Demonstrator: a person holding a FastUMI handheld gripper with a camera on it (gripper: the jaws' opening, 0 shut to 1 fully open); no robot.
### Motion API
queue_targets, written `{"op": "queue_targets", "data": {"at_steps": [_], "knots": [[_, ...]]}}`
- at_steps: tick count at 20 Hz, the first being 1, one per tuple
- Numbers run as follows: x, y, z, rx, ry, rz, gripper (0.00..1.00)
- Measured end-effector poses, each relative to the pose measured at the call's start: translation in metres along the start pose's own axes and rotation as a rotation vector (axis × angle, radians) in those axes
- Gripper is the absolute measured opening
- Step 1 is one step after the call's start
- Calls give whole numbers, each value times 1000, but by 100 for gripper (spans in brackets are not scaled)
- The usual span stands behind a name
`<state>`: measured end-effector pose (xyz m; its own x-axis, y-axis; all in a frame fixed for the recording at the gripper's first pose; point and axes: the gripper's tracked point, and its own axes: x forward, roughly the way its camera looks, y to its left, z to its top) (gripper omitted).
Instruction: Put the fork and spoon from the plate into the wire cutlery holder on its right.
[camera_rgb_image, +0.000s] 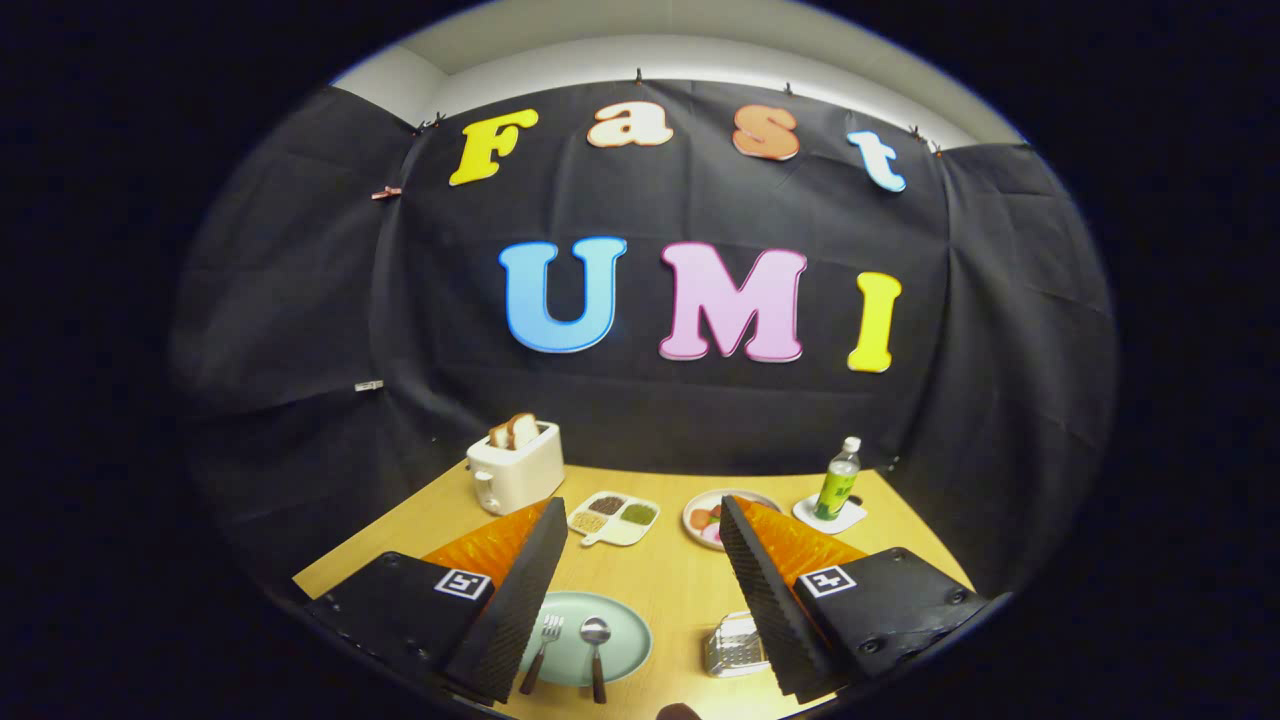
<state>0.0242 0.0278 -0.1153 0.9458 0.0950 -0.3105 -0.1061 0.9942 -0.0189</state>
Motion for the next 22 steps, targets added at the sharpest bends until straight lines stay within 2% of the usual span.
{"op": "queue_targets", "data": {"at_steps": [5, 16, 19, 22], "knots": [[23, 2, -57, 22, 177, 1, 97], [47, 30, -202, -84, 655, 192, 96], [58, 31, -224, -124, 717, 207, 96], [64, 39, -248, -181, 786, 256, 96]]}}
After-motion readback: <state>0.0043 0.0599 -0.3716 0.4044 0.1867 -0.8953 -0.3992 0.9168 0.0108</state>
